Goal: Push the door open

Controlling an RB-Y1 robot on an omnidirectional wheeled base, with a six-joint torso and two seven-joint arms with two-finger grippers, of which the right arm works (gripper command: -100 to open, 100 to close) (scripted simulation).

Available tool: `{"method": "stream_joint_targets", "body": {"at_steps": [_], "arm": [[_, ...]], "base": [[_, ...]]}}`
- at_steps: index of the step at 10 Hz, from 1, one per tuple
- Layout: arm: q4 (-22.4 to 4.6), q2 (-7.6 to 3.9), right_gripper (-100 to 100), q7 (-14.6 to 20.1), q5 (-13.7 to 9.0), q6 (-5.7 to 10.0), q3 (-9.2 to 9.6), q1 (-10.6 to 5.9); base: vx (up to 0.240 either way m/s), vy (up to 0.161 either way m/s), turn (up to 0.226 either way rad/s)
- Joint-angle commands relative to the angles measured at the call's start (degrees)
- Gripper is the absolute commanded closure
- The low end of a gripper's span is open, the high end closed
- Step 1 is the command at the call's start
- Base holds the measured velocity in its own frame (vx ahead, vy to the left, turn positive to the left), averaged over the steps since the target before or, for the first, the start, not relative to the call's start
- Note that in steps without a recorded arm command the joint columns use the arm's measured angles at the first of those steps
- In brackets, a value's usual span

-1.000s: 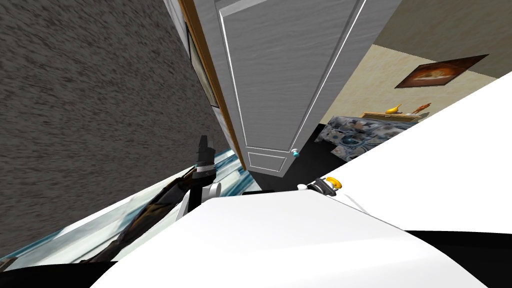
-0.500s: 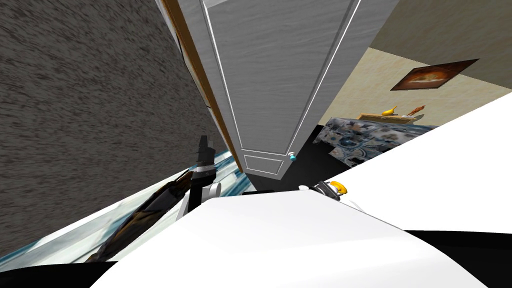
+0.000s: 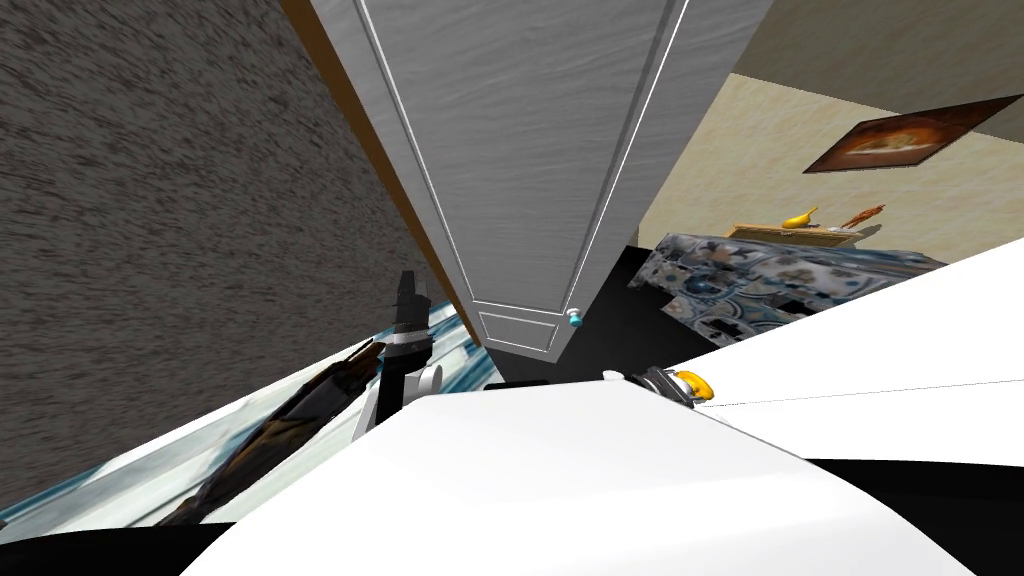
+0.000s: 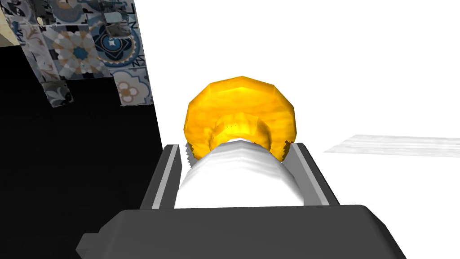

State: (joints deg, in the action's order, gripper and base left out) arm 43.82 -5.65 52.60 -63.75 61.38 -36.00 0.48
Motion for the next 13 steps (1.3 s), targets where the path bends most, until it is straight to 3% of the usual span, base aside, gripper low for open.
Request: {"method": "stream_joint_targets", "body": {"at_steps": [1,5,6,7,10,13], "arm": [[0.56,0.30,100,-1.10,-1.43,0.81,-1.70,0.61],[-0.11,0.02,100,-2.17,-4.10,2.97,-4.81,0.40],[-0.11,0.02,100,-2.17,-4.10,2.97,-4.81,0.40],[-0.46,-0.09,100,-2.72,-5.47,4.09,-6.40,0.29],[-0.89,-0.16,100,-3.25,-6.81,5.18,-7.97,0.18],[-1.42,-0.24,100,-4.24,-9.27,7.18,-10.84,-0.01]], "base": [[0.029,-0.095,0.063],[0.041,-0.146,0.056],[0.035,-0.137,0.027],[0.043,-0.157,0.050],[0.034,-0.153,0.050],[0.033,-0.182,0.053]]}}
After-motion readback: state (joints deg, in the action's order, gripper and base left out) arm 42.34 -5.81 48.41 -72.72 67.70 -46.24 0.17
